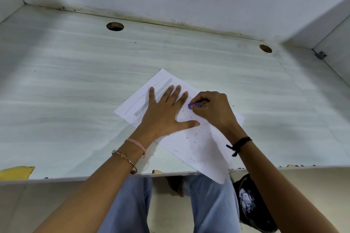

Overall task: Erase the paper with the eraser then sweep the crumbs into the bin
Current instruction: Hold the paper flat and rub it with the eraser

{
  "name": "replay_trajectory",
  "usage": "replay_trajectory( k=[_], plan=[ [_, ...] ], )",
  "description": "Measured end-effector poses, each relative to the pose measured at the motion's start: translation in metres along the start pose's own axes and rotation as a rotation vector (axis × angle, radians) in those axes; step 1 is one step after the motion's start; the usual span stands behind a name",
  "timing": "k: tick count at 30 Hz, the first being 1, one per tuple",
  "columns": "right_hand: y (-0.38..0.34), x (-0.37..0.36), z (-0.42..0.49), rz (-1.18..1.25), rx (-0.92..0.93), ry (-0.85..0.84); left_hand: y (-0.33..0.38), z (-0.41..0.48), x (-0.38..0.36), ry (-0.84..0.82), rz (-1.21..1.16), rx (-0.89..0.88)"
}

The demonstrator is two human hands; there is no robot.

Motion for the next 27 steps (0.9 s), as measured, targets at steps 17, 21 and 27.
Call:
replay_trajectory(
  k=[17,21,27],
  plan=[
    [0.002,0.009,0.004,-0.050,-0.034,0.036,0.001,-0.001,0.002,-0.006,-0.016,0.001],
    [-0.011,-0.010,-0.005,-0.138,0.048,-0.091,0.001,-0.001,0.001,0.012,0.028,-0.005],
    [0.001,0.012,0.007,-0.098,-0.024,0.059,0.001,-0.001,0.002,-0.006,-0.029,-0.001]
  ],
)
Point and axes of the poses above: each hand's wrist, its own z-axis towards the middle knuckle, its own x-axis out of the back of the hand, y = z × x, the point moved 5 cm from there along z, towards the middle knuckle, and after that the axes turned 14 degrees about -y, right-handed, at the moved point
